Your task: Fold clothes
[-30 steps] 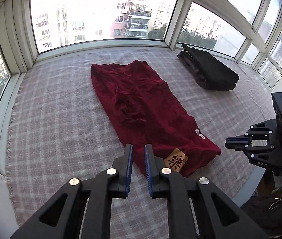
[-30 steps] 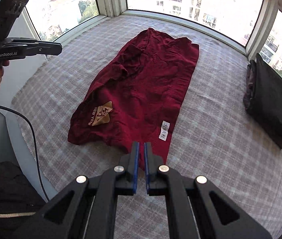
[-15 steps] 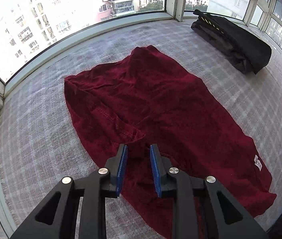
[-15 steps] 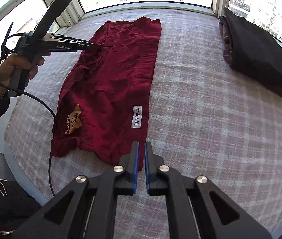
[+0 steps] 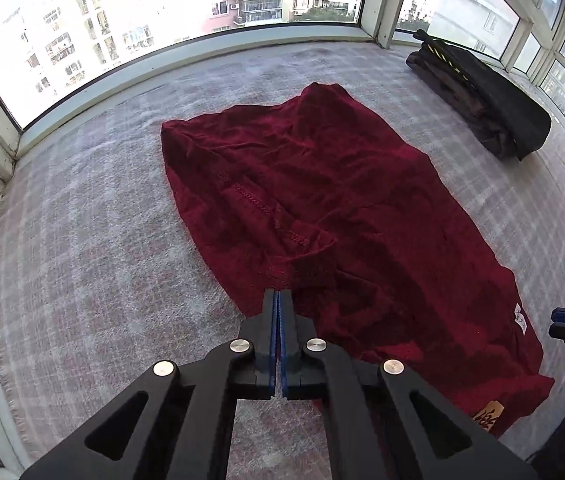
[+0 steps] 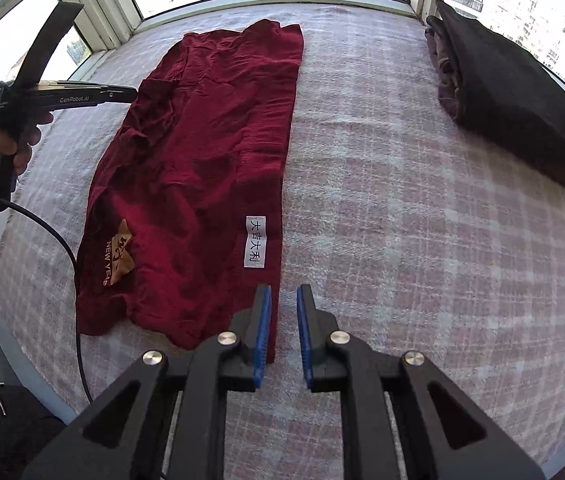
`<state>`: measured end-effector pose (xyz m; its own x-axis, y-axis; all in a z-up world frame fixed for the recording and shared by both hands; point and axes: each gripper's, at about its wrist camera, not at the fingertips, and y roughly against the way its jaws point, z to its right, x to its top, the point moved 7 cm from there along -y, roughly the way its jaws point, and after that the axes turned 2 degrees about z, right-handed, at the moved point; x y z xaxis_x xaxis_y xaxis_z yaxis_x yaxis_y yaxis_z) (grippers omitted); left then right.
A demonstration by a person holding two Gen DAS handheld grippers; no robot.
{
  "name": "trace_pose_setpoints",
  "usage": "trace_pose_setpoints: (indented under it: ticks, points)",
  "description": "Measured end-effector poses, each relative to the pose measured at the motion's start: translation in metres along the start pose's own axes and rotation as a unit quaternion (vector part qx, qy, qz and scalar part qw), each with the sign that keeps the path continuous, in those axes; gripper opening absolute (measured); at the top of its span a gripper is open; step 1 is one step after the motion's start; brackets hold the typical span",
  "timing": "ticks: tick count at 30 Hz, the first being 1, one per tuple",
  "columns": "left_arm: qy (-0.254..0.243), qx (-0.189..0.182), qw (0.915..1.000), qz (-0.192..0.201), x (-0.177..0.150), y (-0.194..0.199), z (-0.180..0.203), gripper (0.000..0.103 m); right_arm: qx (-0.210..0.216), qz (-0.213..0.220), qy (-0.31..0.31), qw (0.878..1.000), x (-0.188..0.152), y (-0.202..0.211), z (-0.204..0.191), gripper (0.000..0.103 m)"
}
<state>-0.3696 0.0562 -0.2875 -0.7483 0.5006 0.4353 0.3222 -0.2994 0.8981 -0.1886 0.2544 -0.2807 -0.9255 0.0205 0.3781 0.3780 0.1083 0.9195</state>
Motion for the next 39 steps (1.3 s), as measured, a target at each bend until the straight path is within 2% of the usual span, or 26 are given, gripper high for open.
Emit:
trace_pose_setpoints:
  ticks: [1, 2, 6, 7, 9, 10, 11, 14, 18, 21, 28, 34, 37, 39]
  points:
    - [0.000, 0.000, 1.0000, 0.001, 0.001, -0.001, 0.002, 0.029, 0.000, 0.001, -0.003, 1.000, 0.001, 0.001, 0.000, 0.022]
    - [-0.002, 0.003, 1.0000, 0.004, 0.002, -0.002, 0.003, 0.042, 0.002, 0.003, -0.004, 1.000, 0.002, 0.001, -0.001, 0.022]
    - [-0.003, 0.015, 0.9998, 0.010, 0.010, -0.008, 0.005, 0.043, 0.001, -0.001, 0.003, 1.000, 0.000, 0.001, -0.005, 0.022]
    - [-0.002, 0.015, 0.9999, 0.007, 0.012, -0.010, 0.005, 0.042, 0.001, -0.005, 0.003, 1.000, -0.001, 0.000, -0.006, 0.022]
    - [-0.005, 0.016, 0.9999, 0.000, 0.013, -0.014, 0.003, 0.026, 0.001, -0.012, 0.004, 1.000, -0.003, -0.003, -0.006, 0.023]
    - [-0.007, 0.018, 0.9998, -0.003, 0.013, -0.015, 0.003, 0.011, -0.001, -0.015, 0.004, 1.000, -0.005, -0.004, -0.005, 0.023]
    - [-0.008, 0.017, 0.9998, -0.004, 0.012, -0.015, 0.002, 0.005, -0.002, -0.018, 0.003, 1.000, -0.006, -0.005, -0.004, 0.023]
    - [0.000, -0.001, 1.0000, 0.000, 0.010, -0.011, 0.000, 0.004, 0.014, -0.022, -0.013, 1.000, -0.011, -0.001, -0.003, 0.023]
    - [0.025, -0.013, 0.9996, 0.009, 0.010, -0.001, -0.011, 0.004, 0.068, -0.017, -0.019, 0.997, -0.017, 0.019, -0.028, 0.023]
    - [0.040, -0.018, 0.9988, 0.020, 0.009, 0.009, -0.022, 0.004, 0.107, -0.033, 0.006, 0.994, -0.024, 0.023, -0.062, 0.034]
    - [0.054, -0.009, 0.9977, 0.041, -0.008, 0.036, -0.047, 0.004, 0.143, -0.052, 0.086, 0.985, -0.038, -0.002, -0.134, 0.035]
    - [0.061, -0.006, 0.9972, 0.043, -0.022, 0.039, -0.058, 0.004, 0.148, -0.018, 0.176, 0.973, -0.041, -0.014, -0.183, 0.035]
    - [0.068, -0.011, 0.9966, 0.045, -0.026, 0.041, -0.061, 0.004, 0.104, -0.025, 0.222, 0.969, -0.043, -0.027, -0.197, 0.035]
    - [0.070, -0.016, 0.9962, 0.049, -0.027, 0.042, -0.062, 0.004, 0.083, -0.036, 0.231, 0.969, -0.043, -0.038, -0.200, 0.034]
